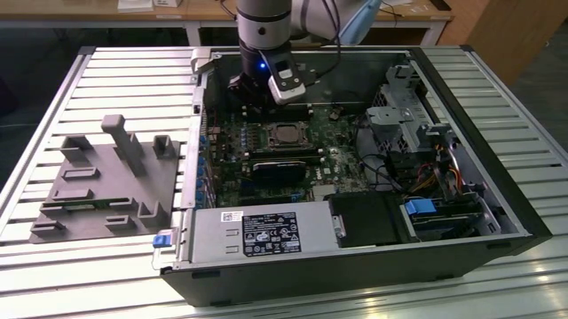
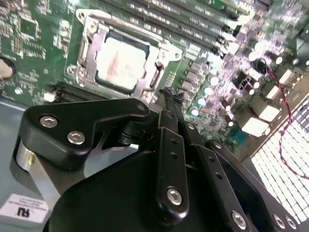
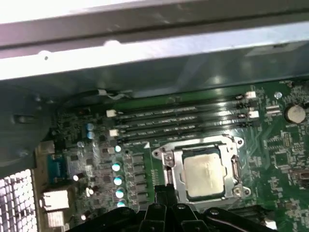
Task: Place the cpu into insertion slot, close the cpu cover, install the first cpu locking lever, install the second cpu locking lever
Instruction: 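Install the first cpu locking lever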
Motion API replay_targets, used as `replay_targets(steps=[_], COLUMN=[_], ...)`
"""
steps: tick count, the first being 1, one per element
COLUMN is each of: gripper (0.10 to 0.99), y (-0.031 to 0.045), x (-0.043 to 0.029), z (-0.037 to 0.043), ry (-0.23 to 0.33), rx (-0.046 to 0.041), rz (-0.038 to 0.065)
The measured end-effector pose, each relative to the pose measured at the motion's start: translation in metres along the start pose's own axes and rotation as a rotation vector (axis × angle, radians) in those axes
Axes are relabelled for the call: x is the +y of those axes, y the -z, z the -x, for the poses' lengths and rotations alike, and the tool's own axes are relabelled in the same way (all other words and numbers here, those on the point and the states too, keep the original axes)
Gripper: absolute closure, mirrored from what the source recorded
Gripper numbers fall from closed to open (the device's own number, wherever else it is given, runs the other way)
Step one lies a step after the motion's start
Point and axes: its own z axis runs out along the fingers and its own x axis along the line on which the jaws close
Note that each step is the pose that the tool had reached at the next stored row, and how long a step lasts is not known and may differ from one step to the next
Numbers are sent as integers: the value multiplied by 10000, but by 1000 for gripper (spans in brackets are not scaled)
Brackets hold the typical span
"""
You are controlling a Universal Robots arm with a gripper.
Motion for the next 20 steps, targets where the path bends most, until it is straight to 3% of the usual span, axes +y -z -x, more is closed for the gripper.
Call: replay_targets(steps=[4,11,15,16,20], gripper=[980,980,980,980,980], y=[2,3,3,3,3], x=[-10,-16,-18,-18,-17], z=[-64,-102,-110,-110,-108], ry=[-9,-37,-49,-51,-51], rx=[46,218,304,314,315], rz=[495,1702,2273,2324,2330])
